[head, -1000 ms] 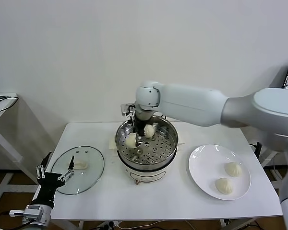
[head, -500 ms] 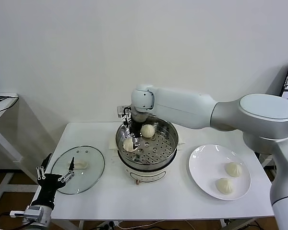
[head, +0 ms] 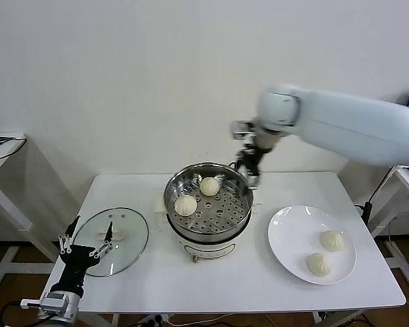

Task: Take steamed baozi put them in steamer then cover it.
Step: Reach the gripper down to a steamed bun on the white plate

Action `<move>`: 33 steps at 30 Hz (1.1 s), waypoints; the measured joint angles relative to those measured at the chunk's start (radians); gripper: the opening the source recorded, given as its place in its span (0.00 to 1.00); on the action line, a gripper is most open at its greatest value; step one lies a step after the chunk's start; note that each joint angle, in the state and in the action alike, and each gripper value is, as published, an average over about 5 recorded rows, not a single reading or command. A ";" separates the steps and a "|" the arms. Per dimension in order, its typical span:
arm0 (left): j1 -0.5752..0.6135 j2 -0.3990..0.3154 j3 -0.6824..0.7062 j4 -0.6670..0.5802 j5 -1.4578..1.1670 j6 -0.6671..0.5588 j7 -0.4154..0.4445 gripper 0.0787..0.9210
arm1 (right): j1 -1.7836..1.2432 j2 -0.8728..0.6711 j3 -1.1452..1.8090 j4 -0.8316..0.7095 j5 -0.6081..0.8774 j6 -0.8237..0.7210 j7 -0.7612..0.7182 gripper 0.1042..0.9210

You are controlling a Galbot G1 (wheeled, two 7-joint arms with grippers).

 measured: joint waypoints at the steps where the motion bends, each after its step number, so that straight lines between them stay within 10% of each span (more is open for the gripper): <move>1: 0.001 -0.001 0.001 -0.001 0.001 0.000 0.000 0.88 | -0.008 -0.035 0.002 0.011 -0.018 0.011 -0.008 0.88; 14: 0.006 -0.004 0.004 -0.003 0.006 -0.004 -0.001 0.88 | -0.386 -0.320 0.260 0.058 -0.295 0.128 -0.075 0.88; 33: -0.007 -0.007 0.008 0.030 0.010 -0.006 -0.002 0.88 | -0.760 -0.327 0.516 -0.004 -0.488 0.186 -0.039 0.88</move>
